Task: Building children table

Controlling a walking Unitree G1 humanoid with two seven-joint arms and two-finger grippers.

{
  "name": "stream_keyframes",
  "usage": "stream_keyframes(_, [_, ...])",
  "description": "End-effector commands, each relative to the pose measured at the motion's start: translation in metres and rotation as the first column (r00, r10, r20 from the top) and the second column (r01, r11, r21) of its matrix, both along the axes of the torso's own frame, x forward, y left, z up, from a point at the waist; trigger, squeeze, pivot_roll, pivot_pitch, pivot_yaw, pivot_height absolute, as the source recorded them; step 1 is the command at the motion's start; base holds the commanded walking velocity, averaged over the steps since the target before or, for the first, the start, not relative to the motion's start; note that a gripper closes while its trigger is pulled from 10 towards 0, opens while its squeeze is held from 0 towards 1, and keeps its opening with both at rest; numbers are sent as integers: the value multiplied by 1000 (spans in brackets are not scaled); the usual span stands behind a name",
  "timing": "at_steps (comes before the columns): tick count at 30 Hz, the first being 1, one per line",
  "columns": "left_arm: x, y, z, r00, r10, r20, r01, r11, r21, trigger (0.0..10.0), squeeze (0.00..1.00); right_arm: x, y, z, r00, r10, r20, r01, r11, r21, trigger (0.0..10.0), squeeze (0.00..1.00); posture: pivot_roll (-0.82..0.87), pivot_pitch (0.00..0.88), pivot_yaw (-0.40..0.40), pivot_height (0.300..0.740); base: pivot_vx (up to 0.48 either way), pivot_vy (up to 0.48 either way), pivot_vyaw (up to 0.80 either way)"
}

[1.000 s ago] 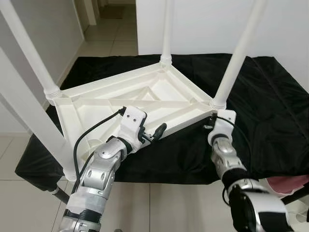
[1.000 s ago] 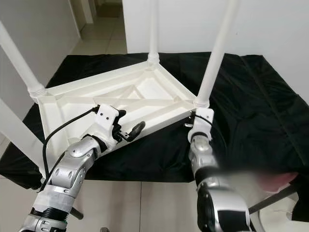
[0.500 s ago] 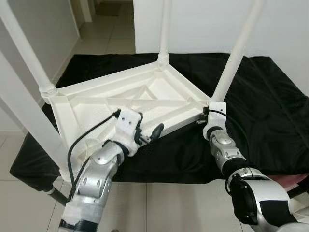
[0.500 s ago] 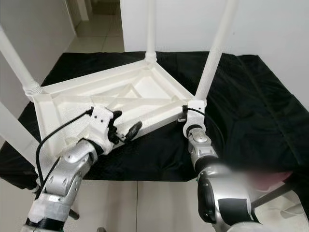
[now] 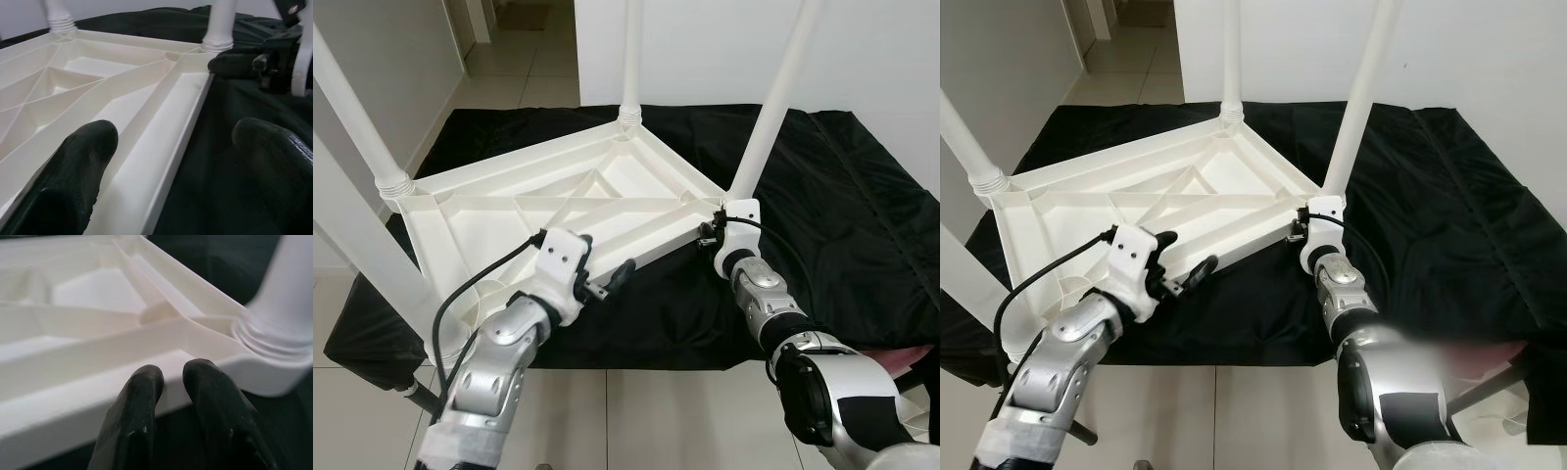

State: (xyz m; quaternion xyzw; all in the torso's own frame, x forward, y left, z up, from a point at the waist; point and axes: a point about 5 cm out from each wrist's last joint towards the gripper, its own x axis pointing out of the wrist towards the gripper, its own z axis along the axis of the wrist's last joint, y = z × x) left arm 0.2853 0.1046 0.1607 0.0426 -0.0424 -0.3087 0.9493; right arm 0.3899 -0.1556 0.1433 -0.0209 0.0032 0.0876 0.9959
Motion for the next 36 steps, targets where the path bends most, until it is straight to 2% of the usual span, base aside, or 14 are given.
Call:
stream_keyframes(1, [-3, 4, 0, 1000, -7, 4, 7, 1000, 11, 10000, 0, 2, 3, 6, 999, 18, 31, -19, 999, 28, 10000, 0, 70, 47, -3, 740, 0, 0, 0])
stream_keyframes(7, [-5, 26, 0, 998, 60, 14, -60, 998, 18, 10000, 0, -5, -7, 1, 997, -18, 71, 14, 998, 57, 10000, 0, 66, 48, 1, 740, 0, 0, 0])
stream_keyframes(8, [-9, 40, 0, 997, 76, -1, -76, 997, 12, 10000, 0, -11, -12, -6, 996, -18, 89, 12, 998, 66, 10000, 0, 68, 48, 1, 740, 0, 0, 0])
stream_keyframes(13, [-17, 47, -2, 999, 51, -12, -51, 998, 30, 10000, 0, -16, -16, -12, 995, -15, 97, 9, 998, 59, 10000, 0, 68, 49, 2, 740, 0, 0, 0])
stream_keyframes(16, [-33, 48, -6, 999, -26, -37, 28, 998, 56, 10000, 0, -21, -19, -18, 996, -10, 94, 5, 998, 57, 10000, 0, 69, 52, 5, 740, 0, 0, 0])
stream_keyframes(17, [-47, 50, -9, 994, -87, -61, 93, 991, 99, 10000, 0, -23, -20, -21, 996, -13, 88, 8, 998, 57, 10000, 0, 75, 52, 0, 740, 0, 0, 0])
stream_keyframes(18, [-47, 50, -9, 994, -87, -61, 93, 991, 99, 10000, 0, -23, -20, -21, 996, -13, 88, 8, 998, 57, 10000, 0, 75, 52, 0, 740, 0, 0, 0])
stream_keyframes(19, [-63, 54, -11, 981, -151, -118, 167, 977, 133, 10000, 0, -25, -22, -24, 996, -16, 83, 11, 998, 62, 10000, 0, 82, 54, -4, 740, 0, 0, 0])
stream_keyframes(26, [-78, 74, -6, 954, -189, -233, 219, 969, 114, 10000, 0, -25, -17, -26, 997, -1, 80, -4, 998, 69, 10000, 0, 98, 53, -15, 740, 0, 0, 0])
stream_keyframes(27, [-83, 78, -5, 947, -197, -253, 235, 964, 126, 10000, 0, -26, -15, -26, 997, 6, 79, -11, 998, 68, 10000, 0, 104, 51, -17, 740, 0, 0, 0])
stream_keyframes(28, [-101, 91, -11, 912, -216, -350, 299, 932, 204, 10000, 0, -24, -10, -25, 996, 29, 80, -33, 998, 58, 10000, 0, 104, 51, -17, 740, 0, 0, 0])
stream_keyframes(30, [-101, 91, -11, 912, -216, -350, 299, 932, 204, 10000, 0, -24, -10, -25, 996, 29, 80, -33, 998, 58, 10000, 0, 104, 51, -17, 740, 0, 0, 0])
stream_keyframes(31, [-111, 106, -15, 891, -170, -420, 294, 923, 249, 10000, 0, -22, -6, -22, 996, 39, 84, -44, 997, 59, 10000, 0, 118, 55, -27, 740, 0, 0, 0])
stream_keyframes(36, [-118, 139, -11, 890, -28, -456, 196, 925, 326, 10000, 0, -20, -4, -19, 995, 45, 88, -51, 997, 63, 10000, 0, 127, 57, -36, 740, 0, 0, 0])
